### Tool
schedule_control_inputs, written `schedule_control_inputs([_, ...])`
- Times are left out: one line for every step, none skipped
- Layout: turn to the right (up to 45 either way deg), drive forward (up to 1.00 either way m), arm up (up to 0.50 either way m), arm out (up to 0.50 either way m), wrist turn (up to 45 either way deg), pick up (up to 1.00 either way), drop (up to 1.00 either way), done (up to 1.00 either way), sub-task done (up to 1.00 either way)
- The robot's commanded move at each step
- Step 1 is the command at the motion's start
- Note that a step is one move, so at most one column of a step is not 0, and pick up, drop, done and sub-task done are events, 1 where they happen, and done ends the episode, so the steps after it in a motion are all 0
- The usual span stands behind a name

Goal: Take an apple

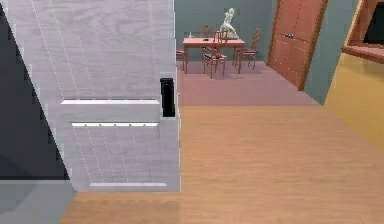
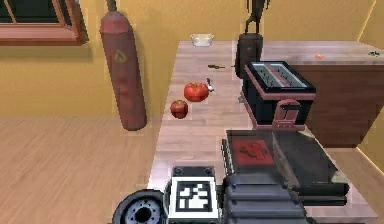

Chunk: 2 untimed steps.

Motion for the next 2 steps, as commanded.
schedule_control_inputs([0.0, 0.0, 0.0, 0.42, 0.0, 0.0, 0.0, 0.0, 0.0])
schedule_control_inputs([0.0, 0.0, 0.0, 0.0, 45.0, 0.0, 0.0, 0.0, 0.0])
